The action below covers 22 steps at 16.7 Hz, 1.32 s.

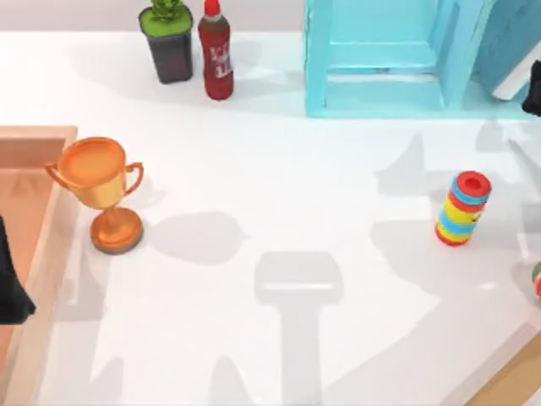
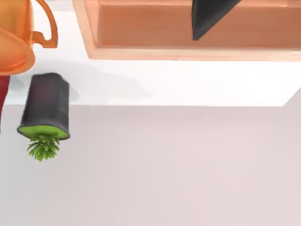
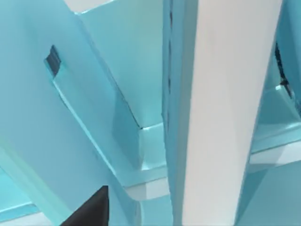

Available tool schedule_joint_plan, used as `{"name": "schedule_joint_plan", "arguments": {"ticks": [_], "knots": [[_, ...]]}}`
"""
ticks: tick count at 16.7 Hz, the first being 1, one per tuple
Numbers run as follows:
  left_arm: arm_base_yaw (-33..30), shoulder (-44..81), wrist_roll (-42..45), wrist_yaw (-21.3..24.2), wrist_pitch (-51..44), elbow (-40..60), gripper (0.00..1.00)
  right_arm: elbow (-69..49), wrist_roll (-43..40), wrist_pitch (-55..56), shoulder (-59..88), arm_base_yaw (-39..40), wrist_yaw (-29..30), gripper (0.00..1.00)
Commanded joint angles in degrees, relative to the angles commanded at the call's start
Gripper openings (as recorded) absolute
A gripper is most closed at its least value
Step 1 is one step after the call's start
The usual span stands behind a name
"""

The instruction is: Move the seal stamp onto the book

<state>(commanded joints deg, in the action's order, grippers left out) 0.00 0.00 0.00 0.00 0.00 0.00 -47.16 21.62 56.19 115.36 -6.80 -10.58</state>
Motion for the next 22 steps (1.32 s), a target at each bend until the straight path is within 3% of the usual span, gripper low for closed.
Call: {"name": "schedule_joint_plan", "arguments": {"ticks": [6, 16, 22], "knots": [[0.00, 0.00, 0.00, 0.00, 0.00, 0.00, 1.00, -0.60, -0.06, -0.78, -0.06, 0.21, 0.08, 1.00], [0.00, 0.00, 0.00, 0.00, 0.00, 0.00, 1.00, -23.16, 0.32, -9.03, 14.12, 1.82, 1.98, 1.00], [0.00, 0.00, 0.00, 0.00, 0.00, 0.00, 1.00, -26.28, 0.39, -8.66, 17.58, 2.33, 2.54, 1.00]]}}
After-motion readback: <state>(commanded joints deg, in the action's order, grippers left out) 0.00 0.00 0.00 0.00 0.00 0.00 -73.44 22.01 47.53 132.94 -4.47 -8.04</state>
